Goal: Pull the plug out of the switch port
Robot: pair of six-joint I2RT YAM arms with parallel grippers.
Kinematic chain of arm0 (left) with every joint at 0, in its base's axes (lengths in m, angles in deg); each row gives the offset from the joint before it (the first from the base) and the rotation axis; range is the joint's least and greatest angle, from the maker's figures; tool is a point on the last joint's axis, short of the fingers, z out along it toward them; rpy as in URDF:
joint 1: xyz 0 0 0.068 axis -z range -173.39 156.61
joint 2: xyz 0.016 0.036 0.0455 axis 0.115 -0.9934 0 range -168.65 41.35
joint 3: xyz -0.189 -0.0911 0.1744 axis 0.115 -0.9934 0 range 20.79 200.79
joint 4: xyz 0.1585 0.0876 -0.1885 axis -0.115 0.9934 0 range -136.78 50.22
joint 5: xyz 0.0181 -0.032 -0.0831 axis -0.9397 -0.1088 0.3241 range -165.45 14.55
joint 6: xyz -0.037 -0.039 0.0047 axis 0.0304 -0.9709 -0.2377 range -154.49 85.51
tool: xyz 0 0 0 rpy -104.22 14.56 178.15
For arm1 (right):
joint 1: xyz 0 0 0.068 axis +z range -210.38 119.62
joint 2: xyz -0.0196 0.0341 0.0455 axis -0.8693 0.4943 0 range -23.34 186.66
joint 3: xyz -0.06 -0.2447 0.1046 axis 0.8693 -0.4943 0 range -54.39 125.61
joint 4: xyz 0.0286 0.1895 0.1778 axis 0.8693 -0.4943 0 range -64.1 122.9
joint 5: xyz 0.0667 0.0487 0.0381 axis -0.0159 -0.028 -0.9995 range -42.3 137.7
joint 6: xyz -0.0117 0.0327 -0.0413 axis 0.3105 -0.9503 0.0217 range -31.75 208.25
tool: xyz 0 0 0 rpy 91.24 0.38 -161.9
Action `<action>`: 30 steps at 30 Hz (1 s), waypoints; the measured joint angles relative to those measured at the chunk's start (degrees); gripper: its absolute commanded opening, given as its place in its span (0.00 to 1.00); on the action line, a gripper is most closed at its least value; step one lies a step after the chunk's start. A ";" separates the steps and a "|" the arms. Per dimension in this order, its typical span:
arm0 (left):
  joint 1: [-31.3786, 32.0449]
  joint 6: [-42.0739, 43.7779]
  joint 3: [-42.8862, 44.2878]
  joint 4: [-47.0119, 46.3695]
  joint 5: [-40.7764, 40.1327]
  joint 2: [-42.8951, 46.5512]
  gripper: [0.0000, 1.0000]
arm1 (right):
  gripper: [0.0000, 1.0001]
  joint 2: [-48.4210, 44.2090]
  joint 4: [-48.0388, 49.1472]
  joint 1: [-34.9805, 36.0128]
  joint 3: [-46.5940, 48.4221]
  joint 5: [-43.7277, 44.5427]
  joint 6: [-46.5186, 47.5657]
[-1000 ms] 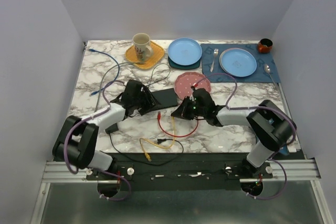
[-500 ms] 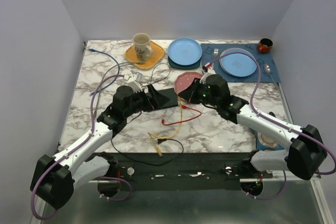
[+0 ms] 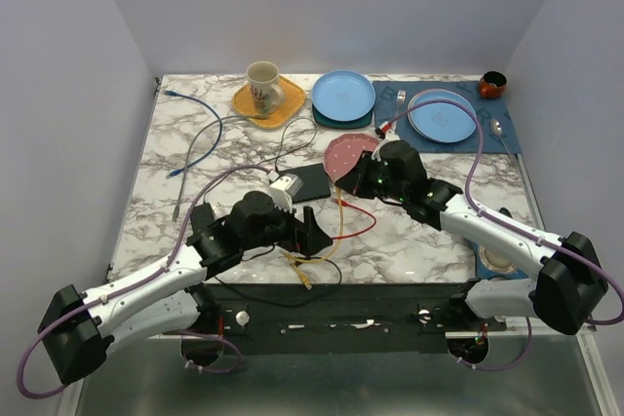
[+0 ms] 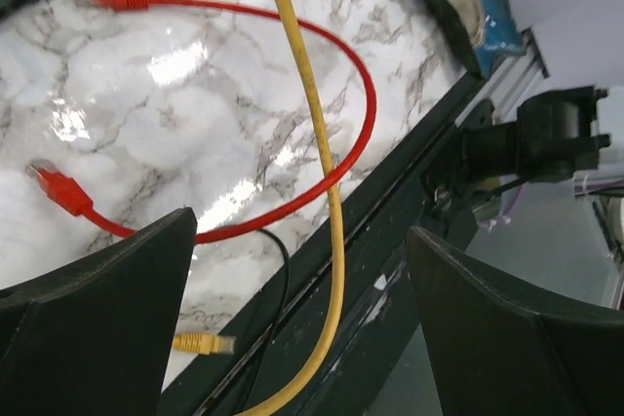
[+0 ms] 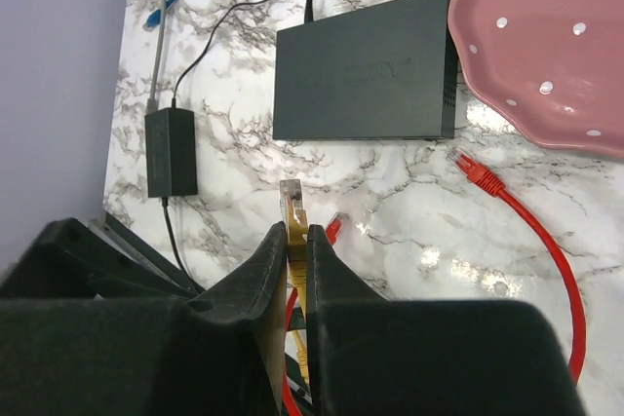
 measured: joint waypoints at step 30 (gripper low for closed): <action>19.43 8.22 1.60 -7.48 -27.50 -19.56 0.83 | 0.01 1.99 -1.22 0.50 0.00 -0.15 0.02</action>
